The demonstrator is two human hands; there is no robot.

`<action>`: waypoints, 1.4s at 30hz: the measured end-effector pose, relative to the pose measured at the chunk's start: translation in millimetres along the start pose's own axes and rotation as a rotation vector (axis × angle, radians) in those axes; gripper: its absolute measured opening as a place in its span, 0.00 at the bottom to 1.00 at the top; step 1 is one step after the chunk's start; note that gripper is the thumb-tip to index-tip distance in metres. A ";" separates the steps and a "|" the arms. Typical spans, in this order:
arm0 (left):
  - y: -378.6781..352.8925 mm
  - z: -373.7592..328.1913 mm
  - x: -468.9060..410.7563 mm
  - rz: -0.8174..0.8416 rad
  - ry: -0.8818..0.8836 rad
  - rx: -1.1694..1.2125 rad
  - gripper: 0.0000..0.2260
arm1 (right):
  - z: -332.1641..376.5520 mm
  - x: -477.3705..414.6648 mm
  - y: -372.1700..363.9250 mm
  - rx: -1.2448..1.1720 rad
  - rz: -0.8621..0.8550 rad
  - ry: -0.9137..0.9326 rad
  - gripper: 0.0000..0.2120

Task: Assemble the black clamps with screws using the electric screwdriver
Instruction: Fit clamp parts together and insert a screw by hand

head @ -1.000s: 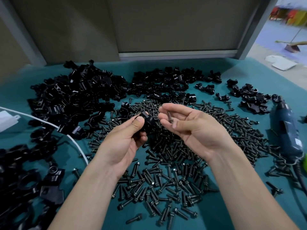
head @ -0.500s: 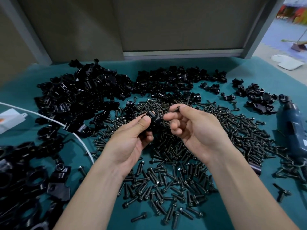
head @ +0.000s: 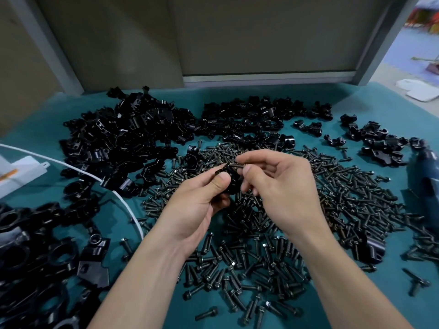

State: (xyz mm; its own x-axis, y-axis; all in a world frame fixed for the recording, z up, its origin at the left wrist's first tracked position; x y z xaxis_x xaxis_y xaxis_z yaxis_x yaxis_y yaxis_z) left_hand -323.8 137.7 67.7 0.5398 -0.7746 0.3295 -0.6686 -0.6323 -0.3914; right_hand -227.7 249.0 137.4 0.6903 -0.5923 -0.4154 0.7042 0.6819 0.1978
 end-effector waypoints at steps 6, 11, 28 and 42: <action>0.9 -2.6 0.3 -0.034 -0.037 -0.069 0.21 | 7.1 -0.5 4.7 0.119 0.009 0.073 0.08; -3.0 -6.9 3.5 -0.047 -0.098 -0.187 0.14 | 8.3 0.1 3.7 0.205 0.019 0.090 0.07; 9.1 -13.5 0.2 -0.155 -0.198 -0.269 0.15 | -39.7 8.2 -8.0 -0.299 -0.074 -0.332 0.09; 4.0 -18.1 4.8 -0.135 -0.230 -0.367 0.17 | -50.5 11.4 -15.6 -0.588 -0.087 -0.482 0.09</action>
State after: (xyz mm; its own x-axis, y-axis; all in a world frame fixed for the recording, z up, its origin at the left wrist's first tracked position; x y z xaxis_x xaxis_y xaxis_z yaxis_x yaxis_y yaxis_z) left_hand -333.2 131.6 83.3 0.7061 -0.6939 0.1412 -0.6995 -0.7145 -0.0136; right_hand -239.3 253.3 84.7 0.7278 -0.6839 0.0518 0.6479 0.6608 -0.3790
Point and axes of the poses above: each hand's wrist, its own x-axis away from the middle knuckle, its own y-axis out of the back of the hand, z = x × y, the point moved 9 cm from there along -x, towards the middle knuckle, and after that the axes turned 9 degrees about y, right-handed, at the moved point
